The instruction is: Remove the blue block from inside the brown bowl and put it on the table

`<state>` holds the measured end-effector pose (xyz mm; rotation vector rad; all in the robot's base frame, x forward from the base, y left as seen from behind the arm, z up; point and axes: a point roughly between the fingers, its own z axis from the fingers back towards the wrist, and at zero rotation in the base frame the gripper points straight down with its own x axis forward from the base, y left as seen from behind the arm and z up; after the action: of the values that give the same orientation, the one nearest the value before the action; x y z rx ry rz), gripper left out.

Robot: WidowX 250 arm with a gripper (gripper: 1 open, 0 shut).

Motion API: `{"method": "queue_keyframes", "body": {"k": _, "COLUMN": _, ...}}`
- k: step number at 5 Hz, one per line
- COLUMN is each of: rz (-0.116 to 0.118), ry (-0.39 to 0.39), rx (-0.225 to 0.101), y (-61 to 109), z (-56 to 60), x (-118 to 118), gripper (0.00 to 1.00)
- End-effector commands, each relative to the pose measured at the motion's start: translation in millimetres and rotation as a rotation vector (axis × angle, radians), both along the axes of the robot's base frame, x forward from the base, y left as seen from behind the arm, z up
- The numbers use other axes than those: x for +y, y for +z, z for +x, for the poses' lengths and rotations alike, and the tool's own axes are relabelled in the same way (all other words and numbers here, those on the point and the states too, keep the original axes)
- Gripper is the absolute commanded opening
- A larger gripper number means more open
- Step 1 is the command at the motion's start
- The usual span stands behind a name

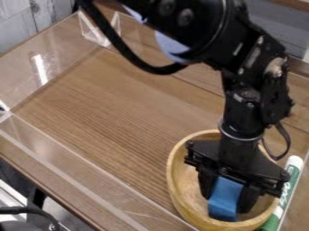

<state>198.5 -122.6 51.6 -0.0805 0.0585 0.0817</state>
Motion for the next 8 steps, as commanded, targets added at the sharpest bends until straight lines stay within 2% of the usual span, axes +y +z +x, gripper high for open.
{"method": "queue_keyframes", "body": {"k": 1, "rz": -0.032, "ry": 0.000, "rx": -0.064, "y": 22.9, "z": 11.6, "x": -3, "gripper": 0.00}}
{"method": "queue_keyframes", "body": {"k": 5, "rz": -0.034, "ry": -0.001, "rx": -0.067, "y": 51.8, "z": 11.7, "x": 4, "gripper": 0.00}}
{"method": "queue_keyframes", "body": {"k": 8, "rz": -0.033, "ry": 0.018, "rx": -0.066, "y": 59.1, "z": 11.8, "x": 15, "gripper": 0.00}}
